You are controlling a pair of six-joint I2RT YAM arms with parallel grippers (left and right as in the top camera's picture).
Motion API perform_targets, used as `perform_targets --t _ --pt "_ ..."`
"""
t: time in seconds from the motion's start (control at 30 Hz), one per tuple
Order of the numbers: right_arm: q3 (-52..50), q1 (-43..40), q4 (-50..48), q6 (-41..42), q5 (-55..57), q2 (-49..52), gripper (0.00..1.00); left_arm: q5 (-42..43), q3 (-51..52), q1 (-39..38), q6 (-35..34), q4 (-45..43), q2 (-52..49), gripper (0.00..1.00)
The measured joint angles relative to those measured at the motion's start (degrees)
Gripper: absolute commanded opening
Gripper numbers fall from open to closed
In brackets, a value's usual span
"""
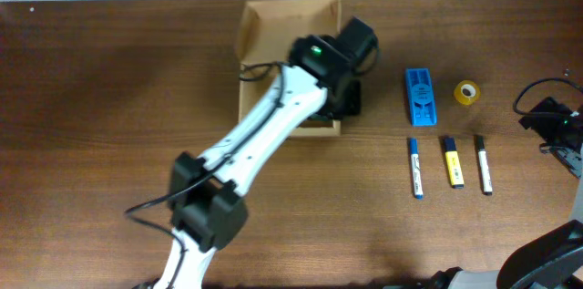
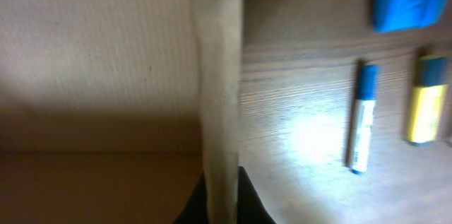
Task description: Pack container
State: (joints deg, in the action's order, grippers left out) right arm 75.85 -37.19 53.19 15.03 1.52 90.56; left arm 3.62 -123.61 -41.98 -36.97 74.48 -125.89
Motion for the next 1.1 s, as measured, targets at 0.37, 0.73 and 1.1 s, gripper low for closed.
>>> perform_targets --t 0.37,0.73,1.1 --pt "0.0 0.0 0.3 1.1 -0.5 0.0 0.99 -1.0 0.0 -1.4 -0.9 -3.0 -10.3 0.02" --pt "0.0 0.0 1.2 1.2 -0.5 0.0 1.00 -3.6 -2.7 -1.4 0.1 -0.7 -12.3 0.58" --pt "0.0 0.0 1.4 1.2 -0.9 0.0 0.82 -15.7 -25.2 -1.3 4.3 13.5 -12.7 0.79"
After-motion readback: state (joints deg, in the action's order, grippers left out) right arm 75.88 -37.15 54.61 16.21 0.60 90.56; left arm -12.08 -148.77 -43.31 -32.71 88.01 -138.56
